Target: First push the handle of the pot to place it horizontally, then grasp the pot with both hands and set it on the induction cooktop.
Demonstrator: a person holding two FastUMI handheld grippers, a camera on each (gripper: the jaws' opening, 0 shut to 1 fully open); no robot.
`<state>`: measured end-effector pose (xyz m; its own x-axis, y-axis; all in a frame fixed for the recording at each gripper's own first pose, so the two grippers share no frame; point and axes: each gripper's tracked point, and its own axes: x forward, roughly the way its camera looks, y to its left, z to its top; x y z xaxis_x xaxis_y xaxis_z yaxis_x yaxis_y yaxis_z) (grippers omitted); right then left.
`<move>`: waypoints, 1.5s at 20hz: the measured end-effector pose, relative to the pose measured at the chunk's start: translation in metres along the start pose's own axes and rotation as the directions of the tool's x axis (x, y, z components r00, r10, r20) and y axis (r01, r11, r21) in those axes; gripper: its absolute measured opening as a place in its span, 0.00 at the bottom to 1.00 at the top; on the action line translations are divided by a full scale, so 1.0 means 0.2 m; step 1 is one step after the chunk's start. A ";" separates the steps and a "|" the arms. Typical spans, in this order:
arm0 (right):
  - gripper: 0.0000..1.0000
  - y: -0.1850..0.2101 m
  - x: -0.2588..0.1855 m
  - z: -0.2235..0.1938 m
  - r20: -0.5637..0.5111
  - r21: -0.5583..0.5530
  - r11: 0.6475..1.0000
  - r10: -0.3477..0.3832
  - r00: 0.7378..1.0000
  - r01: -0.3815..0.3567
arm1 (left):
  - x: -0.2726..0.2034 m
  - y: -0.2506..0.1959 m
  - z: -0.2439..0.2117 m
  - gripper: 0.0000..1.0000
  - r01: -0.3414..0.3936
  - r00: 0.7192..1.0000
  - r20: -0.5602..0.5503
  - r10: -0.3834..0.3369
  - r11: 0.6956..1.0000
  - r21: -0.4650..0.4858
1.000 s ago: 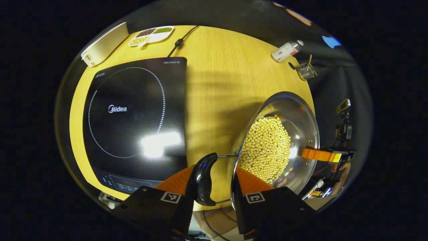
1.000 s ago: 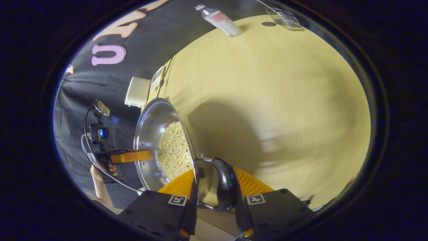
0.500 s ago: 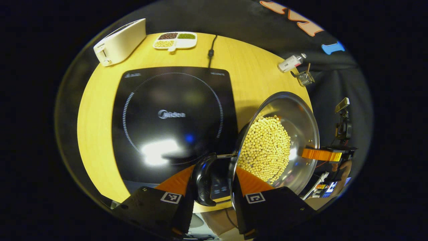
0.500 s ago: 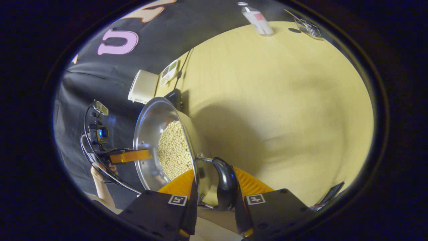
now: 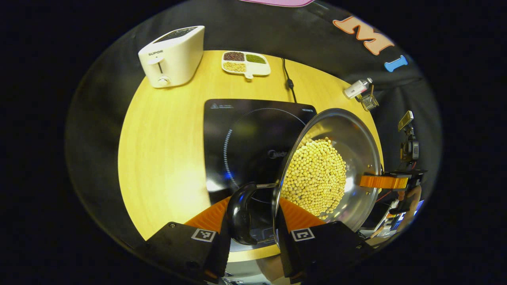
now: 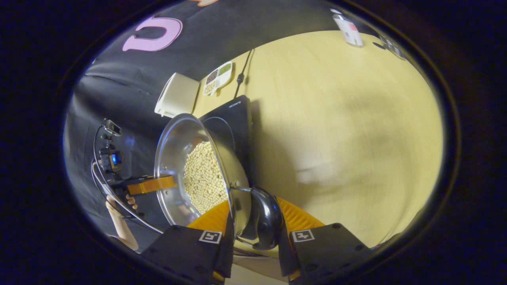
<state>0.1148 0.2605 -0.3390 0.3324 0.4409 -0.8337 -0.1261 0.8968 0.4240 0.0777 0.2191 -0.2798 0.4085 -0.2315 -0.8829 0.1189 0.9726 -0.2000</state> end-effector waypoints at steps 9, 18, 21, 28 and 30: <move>0.49 0.13 0.21 0.16 0.034 0.001 1.000 -0.005 0.999 0.005 | 0.02 0.20 0.18 0.54 -0.074 0.992 0.104 0.071 0.997 0.026; 0.49 0.12 0.27 0.29 0.081 -0.021 1.000 -0.016 0.997 0.018 | 0.11 0.24 0.21 0.56 -0.068 0.993 0.099 0.069 0.998 -0.011; 0.43 0.13 0.28 0.31 0.083 -0.022 1.000 -0.008 0.997 0.009 | 0.12 0.25 0.23 0.59 -0.083 0.990 0.110 0.083 0.997 -0.009; 0.48 0.13 0.26 0.33 0.110 -0.039 0.999 -0.013 0.994 0.017 | 0.14 0.30 0.21 0.69 -0.152 0.984 0.092 0.151 0.988 0.010; 0.53 0.10 0.24 0.37 0.160 -0.056 0.997 -0.044 0.986 0.054 | 0.13 0.33 0.24 0.90 -0.195 0.973 0.124 0.193 0.981 0.003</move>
<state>0.1985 0.2977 -0.3447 0.4829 0.3893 -0.7844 -0.1605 0.9199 0.3578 0.1393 0.2765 -0.2953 0.5324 -0.0400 -0.8455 0.0393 0.9990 -0.0226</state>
